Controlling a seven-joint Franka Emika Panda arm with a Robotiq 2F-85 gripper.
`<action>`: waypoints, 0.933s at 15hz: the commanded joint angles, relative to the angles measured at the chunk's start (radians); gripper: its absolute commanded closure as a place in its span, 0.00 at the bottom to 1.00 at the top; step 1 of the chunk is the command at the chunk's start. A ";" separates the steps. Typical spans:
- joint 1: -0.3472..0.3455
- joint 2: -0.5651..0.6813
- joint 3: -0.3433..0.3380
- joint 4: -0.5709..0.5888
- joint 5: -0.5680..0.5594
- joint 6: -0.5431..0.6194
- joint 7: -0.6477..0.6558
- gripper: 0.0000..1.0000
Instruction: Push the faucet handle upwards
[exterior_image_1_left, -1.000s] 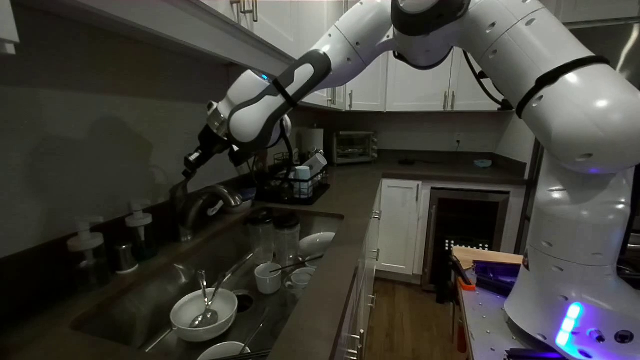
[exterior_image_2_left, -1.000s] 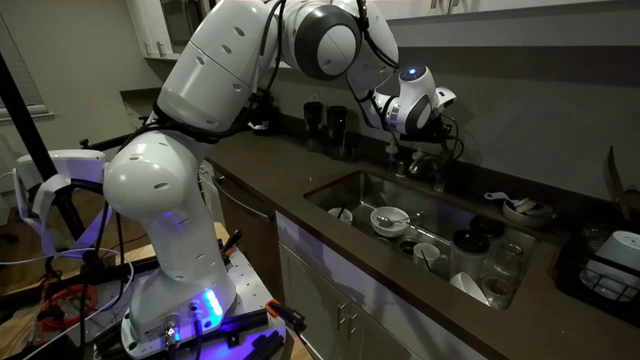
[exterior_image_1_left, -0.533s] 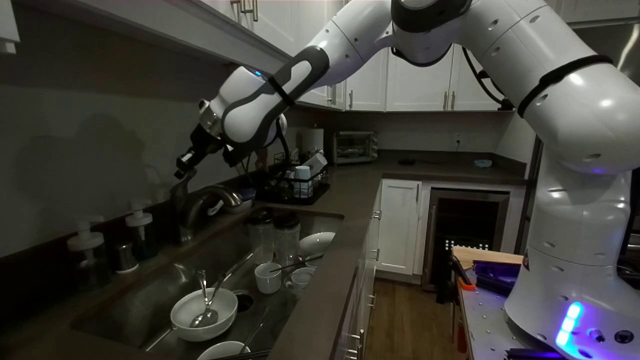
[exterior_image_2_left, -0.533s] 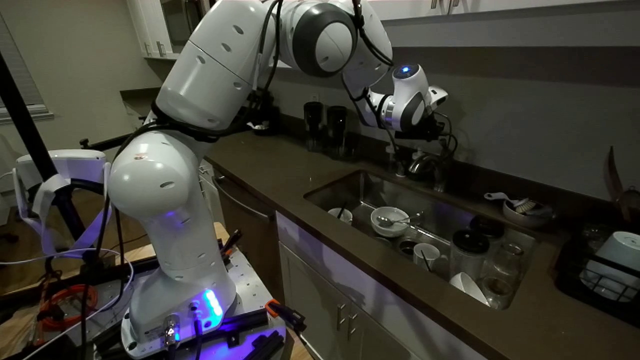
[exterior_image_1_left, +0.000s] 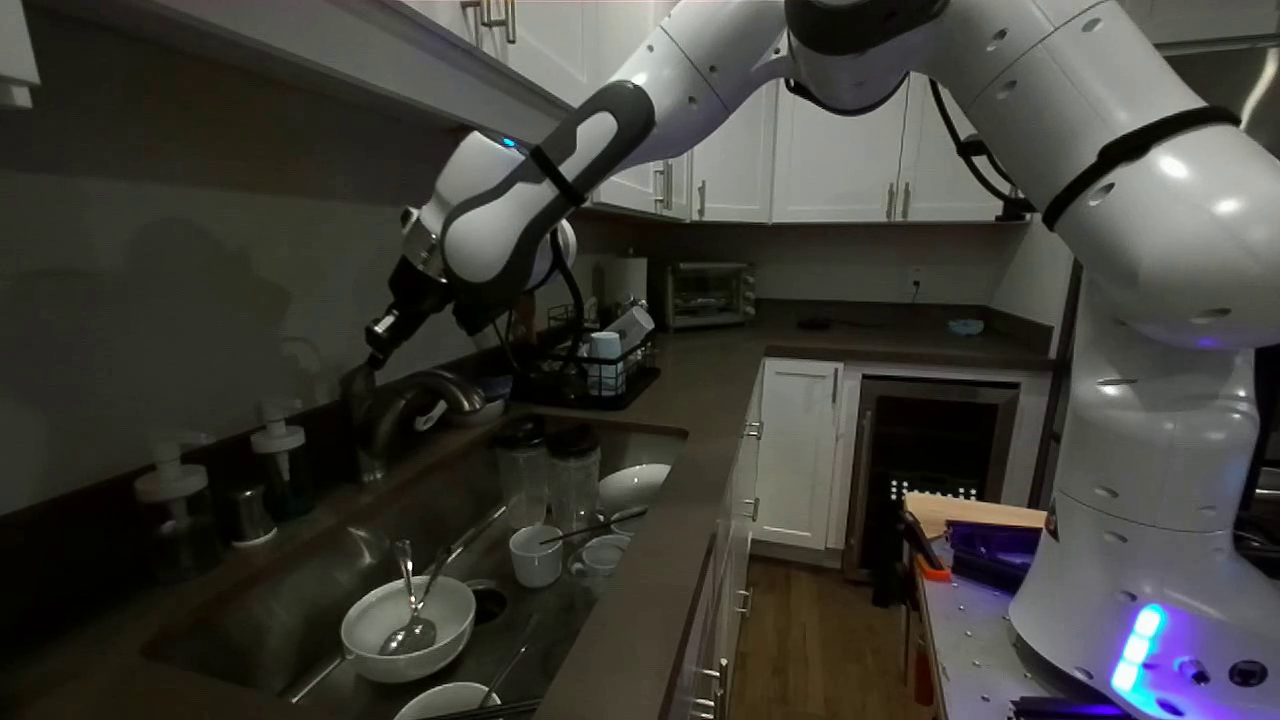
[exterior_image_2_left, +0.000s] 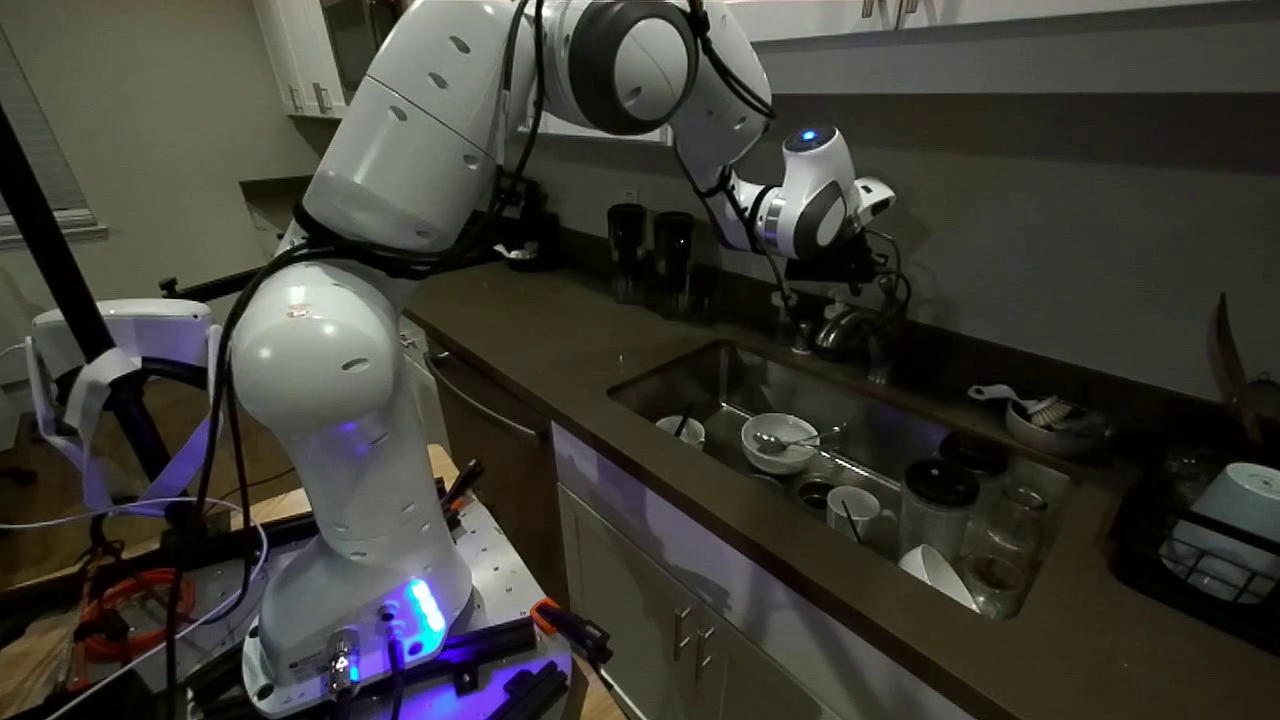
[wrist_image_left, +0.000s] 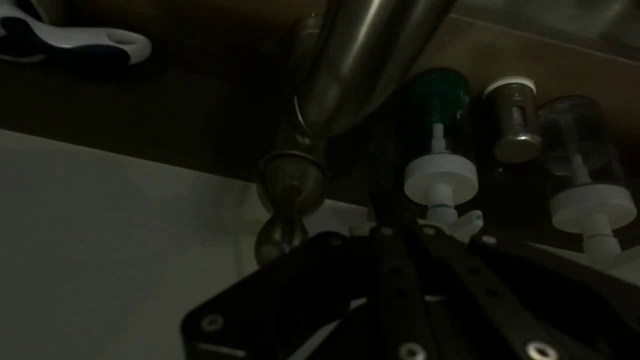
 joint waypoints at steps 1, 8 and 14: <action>0.058 -0.052 -0.069 -0.044 0.043 -0.052 -0.011 1.00; 0.148 -0.049 -0.201 -0.029 0.021 -0.056 0.019 1.00; 0.151 -0.034 -0.206 -0.008 0.027 -0.026 0.012 1.00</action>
